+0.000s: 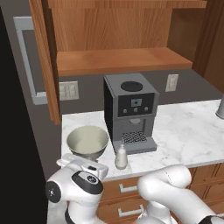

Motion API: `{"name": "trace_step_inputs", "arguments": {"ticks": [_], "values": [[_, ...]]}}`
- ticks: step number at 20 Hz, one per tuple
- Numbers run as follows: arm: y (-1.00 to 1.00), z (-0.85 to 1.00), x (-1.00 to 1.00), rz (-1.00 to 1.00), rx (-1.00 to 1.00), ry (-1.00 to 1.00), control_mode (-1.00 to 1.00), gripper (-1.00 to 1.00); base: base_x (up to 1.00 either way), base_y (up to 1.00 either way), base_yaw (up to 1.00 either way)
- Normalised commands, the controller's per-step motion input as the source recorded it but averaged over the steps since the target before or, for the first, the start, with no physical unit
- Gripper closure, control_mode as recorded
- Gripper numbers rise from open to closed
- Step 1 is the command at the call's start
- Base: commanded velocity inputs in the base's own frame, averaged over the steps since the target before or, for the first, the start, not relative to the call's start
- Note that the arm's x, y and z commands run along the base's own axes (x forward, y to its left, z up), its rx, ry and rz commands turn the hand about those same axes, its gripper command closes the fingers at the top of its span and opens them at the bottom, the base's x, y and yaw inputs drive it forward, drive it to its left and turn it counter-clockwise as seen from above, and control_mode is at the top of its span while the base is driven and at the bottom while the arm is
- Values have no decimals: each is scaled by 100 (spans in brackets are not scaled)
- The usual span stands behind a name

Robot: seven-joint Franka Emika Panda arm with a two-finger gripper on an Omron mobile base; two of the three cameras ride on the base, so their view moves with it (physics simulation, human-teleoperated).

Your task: Retrieve the bottle and the shaker from the cabinet and place them next to the mixing bowl on the counter. Then add garlic from the fridge to the mixing bowl.

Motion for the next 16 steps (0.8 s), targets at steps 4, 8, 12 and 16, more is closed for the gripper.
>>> {"name": "trace_step_inputs", "arguments": {"ticks": [4,8,12,16], "values": [[11,-21,28,0,0,0,-100,100,0,0,0],[18,-23,20,0,0,0,-100,100,0,0,0],[19,-26,16,0,0,0,-100,100,0,0,0],[15,-26,14,0,0,0,-100,100,0,0,0]]}}
